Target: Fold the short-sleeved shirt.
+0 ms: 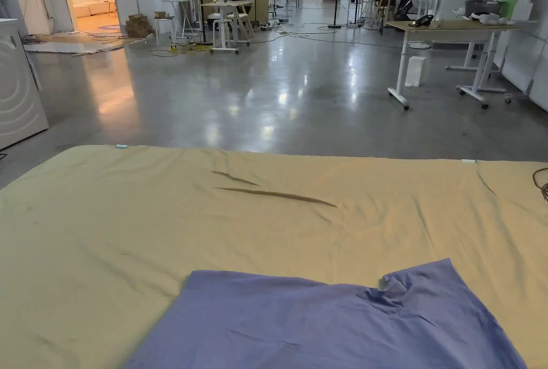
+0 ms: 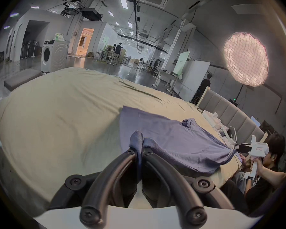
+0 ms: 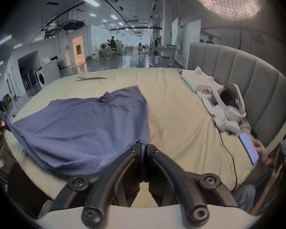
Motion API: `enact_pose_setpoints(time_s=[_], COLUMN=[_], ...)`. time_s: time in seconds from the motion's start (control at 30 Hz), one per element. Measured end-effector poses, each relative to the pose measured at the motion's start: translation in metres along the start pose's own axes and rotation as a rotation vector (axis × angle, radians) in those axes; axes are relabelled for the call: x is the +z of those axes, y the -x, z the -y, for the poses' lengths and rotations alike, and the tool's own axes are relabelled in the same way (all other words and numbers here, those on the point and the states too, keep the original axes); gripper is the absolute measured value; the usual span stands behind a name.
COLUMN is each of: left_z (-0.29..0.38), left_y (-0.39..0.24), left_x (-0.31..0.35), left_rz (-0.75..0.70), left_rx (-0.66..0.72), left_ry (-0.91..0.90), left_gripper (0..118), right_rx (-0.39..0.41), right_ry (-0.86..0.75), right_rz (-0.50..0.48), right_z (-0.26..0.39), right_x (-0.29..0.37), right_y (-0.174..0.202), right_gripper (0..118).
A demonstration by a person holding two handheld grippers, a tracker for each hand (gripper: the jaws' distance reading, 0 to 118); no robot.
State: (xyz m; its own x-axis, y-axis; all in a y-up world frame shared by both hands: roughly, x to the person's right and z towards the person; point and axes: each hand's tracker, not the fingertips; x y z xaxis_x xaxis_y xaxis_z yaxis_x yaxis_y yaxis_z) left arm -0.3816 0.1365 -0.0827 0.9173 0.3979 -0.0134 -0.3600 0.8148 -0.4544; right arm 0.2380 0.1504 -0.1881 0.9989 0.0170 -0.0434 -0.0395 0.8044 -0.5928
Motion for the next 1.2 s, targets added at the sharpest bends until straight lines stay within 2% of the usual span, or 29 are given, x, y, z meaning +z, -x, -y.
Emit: enact_pose_setpoints(time_s=[0.2,0.37,0.47,0.5,0.53,0.57,0.6,0.63,0.7,0.73,0.8,0.87,0.97,1.03,1.17,1.2], left_z=[0.03,0.047,0.05,0.05,0.05,0.048,0.046,0.04,0.027,0.015,-0.006,-0.026,-0.052,-0.061,-0.066,-0.065], left_y=[0.033,0.039,0.051,0.05,0.053,0.055,0.056,0.049,0.039,0.023,-0.012,-0.043,-0.098,-0.124,-0.169,-0.176], left_x=[0.002,-0.01,-0.013,-0.011,-0.009,-0.005,0.0,0.009,0.029,0.038,0.056,0.069,0.083,0.091,0.108,0.111], left_rz=[-0.023,-0.016,-0.009,-0.008,-0.022,-0.072,-0.095,-0.091,0.033,0.075,0.046,0.081,0.073,0.065,-0.006,-0.014], left_rx=[0.028,0.021,0.035,0.049,0.045,0.031,0.012,0.009,0.055,0.02,-0.106,-0.146,-0.16,-0.226,-0.328,-0.349], left_ry=[0.045,0.091,0.105,0.121,0.119,0.127,0.121,0.12,0.049,0.031,-0.069,-0.172,-0.271,-0.344,-0.392,-0.405], left_gripper=[5,5,6,10,31,54,74,87,87,87,87,88,88,88,89,89], right_rx=[-0.045,0.01,0.01,0.007,0.003,-0.01,-0.053,-0.115,-0.199,-0.23,-0.279,-0.294,-0.246,-0.203,-0.076,-0.049], right_ry=[0.039,0.095,0.131,0.139,0.143,0.15,0.156,0.136,0.055,0.014,-0.074,-0.197,-0.346,-0.428,-0.482,-0.492], right_rz=[0.013,0.022,0.013,0.011,0.012,0.013,-0.016,-0.064,-0.102,-0.097,-0.108,-0.125,-0.132,-0.155,-0.188,-0.183], right_z=[0.024,0.044,0.062,0.066,0.071,0.073,0.072,0.069,0.062,0.054,0.038,0.02,-0.002,-0.013,-0.029,-0.044], right_x=[0.001,-0.015,-0.031,-0.034,-0.035,-0.032,-0.027,-0.017,0.014,0.028,0.058,0.085,0.119,0.136,0.156,0.167], right_y=[-0.006,0.001,-0.014,-0.017,-0.019,-0.022,-0.026,-0.03,-0.034,-0.035,-0.024,-0.015,0.01,0.025,0.048,0.073], right_gripper=[6,6,6,7,18,38,59,75,76,80,87,95,98,100,102,102])
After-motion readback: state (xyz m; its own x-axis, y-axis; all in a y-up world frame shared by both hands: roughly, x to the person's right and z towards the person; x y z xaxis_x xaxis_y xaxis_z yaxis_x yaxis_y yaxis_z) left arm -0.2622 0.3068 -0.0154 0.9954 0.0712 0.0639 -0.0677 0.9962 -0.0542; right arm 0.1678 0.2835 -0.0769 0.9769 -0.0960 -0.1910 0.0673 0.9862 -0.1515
